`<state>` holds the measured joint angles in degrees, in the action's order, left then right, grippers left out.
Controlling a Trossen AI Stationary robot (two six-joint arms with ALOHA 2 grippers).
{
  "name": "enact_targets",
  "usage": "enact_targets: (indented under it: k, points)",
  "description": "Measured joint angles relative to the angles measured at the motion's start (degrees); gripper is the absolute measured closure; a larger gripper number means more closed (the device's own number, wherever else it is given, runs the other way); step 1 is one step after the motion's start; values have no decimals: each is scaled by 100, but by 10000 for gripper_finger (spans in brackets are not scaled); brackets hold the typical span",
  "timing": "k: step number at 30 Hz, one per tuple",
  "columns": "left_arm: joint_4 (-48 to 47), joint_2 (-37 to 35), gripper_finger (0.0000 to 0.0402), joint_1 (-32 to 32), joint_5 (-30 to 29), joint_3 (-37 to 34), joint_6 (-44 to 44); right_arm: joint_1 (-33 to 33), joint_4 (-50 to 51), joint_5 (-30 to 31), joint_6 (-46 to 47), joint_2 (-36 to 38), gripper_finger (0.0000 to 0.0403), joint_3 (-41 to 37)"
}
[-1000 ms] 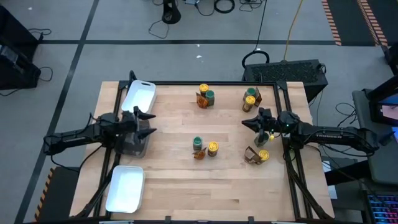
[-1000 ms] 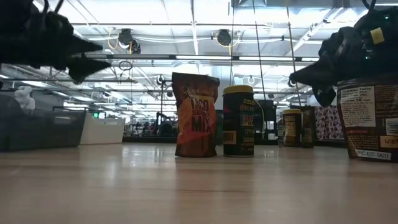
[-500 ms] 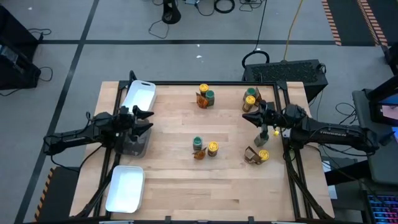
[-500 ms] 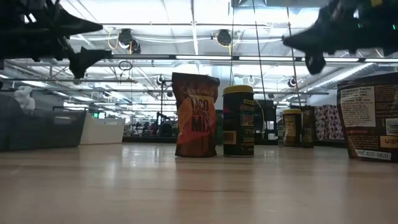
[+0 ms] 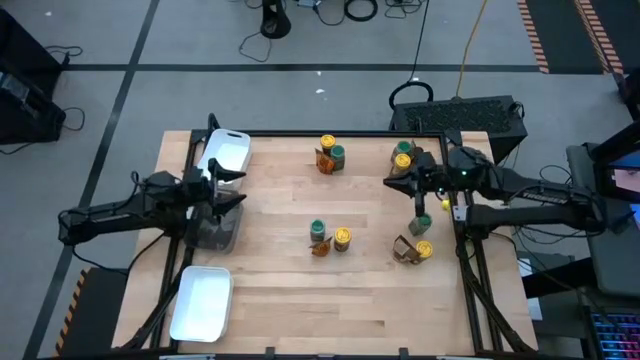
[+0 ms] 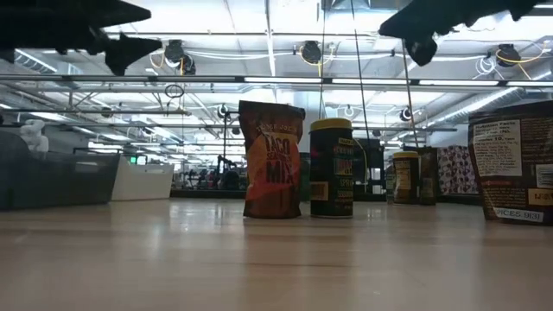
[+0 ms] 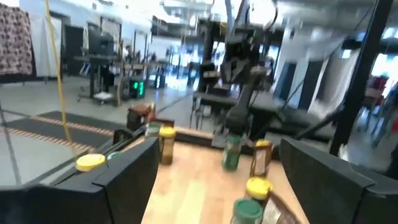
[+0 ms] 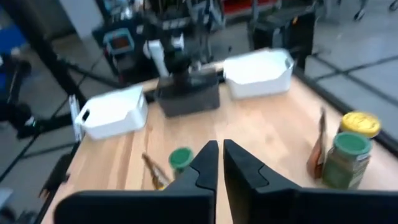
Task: Sort spices by type
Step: Put the bottom left yellow seasoning bottle into the top white bin
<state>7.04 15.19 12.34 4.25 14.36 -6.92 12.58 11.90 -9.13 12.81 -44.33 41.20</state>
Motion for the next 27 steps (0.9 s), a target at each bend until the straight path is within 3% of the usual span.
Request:
enact_targets:
  k: [14, 20, 27]
  points:
    - [-1197, 2735, 68, -276, 223, 1814, 941, -823, 3554, -1, -208, -1509, 286, 2066]
    - [-1876, 3296, 68, -262, 171, 2661, 1229, -897, 5115, 33, -664, -1919, 252, 2969]
    - [-2299, 3589, 68, -256, 8, 3286, 1235, -890, 5888, 513, -1753, -2064, 232, 3398]
